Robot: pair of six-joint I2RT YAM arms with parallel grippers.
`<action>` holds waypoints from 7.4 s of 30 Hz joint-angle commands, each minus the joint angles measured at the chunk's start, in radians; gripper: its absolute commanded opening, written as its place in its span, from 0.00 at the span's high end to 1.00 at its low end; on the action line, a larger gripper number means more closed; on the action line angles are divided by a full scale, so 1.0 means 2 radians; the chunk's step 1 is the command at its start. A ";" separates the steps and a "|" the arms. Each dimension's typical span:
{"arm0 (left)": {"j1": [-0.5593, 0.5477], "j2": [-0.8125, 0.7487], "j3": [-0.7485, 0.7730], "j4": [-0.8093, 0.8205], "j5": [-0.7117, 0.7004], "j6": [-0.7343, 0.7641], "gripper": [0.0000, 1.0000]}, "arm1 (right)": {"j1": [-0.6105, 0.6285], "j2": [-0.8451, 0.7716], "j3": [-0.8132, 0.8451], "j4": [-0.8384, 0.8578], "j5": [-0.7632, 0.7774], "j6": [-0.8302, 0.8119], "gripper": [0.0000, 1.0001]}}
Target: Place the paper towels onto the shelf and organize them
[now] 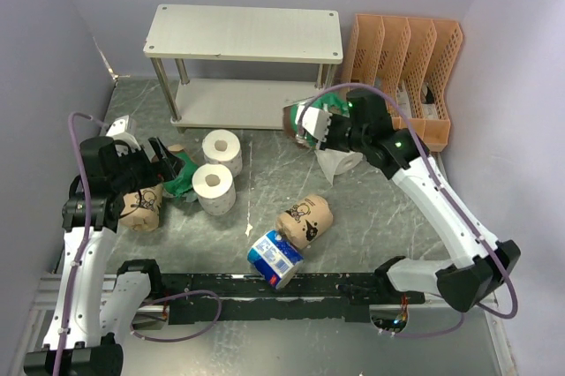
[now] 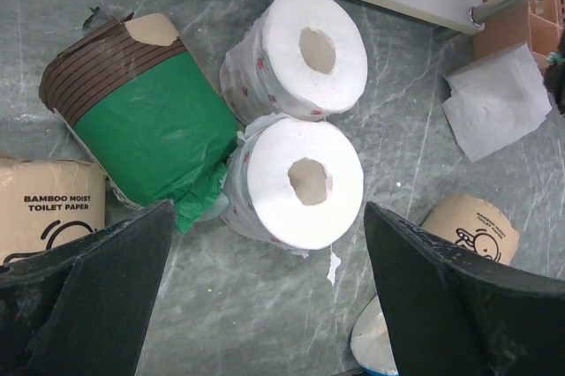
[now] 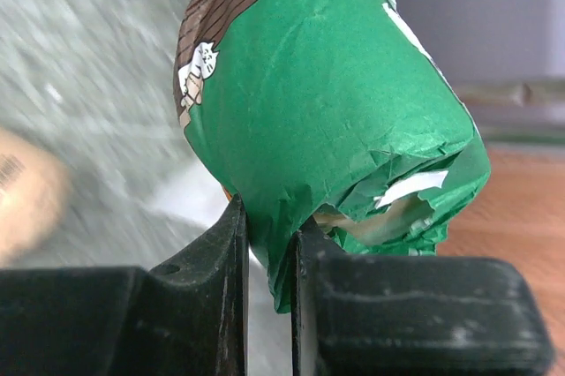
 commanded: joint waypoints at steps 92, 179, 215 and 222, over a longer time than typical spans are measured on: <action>0.010 -0.021 0.000 0.013 0.021 0.008 0.00 | 0.143 0.147 0.369 0.089 0.174 -0.353 0.00; 0.034 0.000 -0.002 0.017 0.020 0.007 0.01 | -0.158 0.190 -0.146 -0.231 -0.368 -0.150 0.18; 0.056 0.017 -0.002 0.017 0.036 0.008 0.01 | -0.106 -0.006 0.163 -0.303 -0.061 -0.272 1.00; 0.056 0.011 -0.002 0.017 0.038 0.008 0.00 | -0.106 -0.009 0.207 -0.248 0.141 -0.301 1.00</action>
